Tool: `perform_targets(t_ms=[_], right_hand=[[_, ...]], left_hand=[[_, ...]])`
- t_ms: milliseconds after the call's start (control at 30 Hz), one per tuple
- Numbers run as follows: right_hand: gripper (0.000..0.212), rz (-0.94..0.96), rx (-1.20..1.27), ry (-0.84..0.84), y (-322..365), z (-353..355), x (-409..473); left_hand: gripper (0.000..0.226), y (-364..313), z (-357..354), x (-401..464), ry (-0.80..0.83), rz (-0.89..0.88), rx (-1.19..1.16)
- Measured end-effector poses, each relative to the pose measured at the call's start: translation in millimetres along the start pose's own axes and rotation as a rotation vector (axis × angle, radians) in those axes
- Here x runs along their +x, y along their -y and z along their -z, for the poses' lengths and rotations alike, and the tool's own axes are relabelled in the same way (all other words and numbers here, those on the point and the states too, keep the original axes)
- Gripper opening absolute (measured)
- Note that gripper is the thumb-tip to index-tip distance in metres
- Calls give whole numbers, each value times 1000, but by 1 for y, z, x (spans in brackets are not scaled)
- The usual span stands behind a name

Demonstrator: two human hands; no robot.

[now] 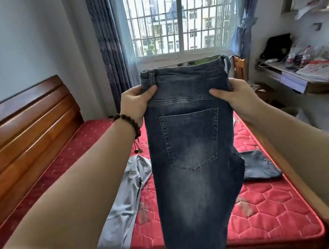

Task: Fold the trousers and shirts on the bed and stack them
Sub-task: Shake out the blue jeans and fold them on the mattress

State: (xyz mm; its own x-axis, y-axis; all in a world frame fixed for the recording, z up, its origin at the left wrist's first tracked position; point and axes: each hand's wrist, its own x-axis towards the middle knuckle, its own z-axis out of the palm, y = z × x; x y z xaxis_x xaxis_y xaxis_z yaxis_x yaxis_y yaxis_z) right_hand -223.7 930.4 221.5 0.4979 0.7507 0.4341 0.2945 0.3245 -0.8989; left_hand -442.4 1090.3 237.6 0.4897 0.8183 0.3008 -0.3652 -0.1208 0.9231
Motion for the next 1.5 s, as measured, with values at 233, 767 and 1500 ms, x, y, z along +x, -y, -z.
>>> perform_targets(t_ms=[233, 767, 1500], right_hand=[[19, -130, -36, -45, -89, 6, 29], [26, -482, -205, -83, -329, -34, 224], [15, -771, -358, -20, -734, -39, 348]], left_hand=[[7, 79, 5, 46, 11, 129, 39], [6, 320, 72, 292, 47, 390, 185], [11, 707, 124, 441, -101, 568, 588]])
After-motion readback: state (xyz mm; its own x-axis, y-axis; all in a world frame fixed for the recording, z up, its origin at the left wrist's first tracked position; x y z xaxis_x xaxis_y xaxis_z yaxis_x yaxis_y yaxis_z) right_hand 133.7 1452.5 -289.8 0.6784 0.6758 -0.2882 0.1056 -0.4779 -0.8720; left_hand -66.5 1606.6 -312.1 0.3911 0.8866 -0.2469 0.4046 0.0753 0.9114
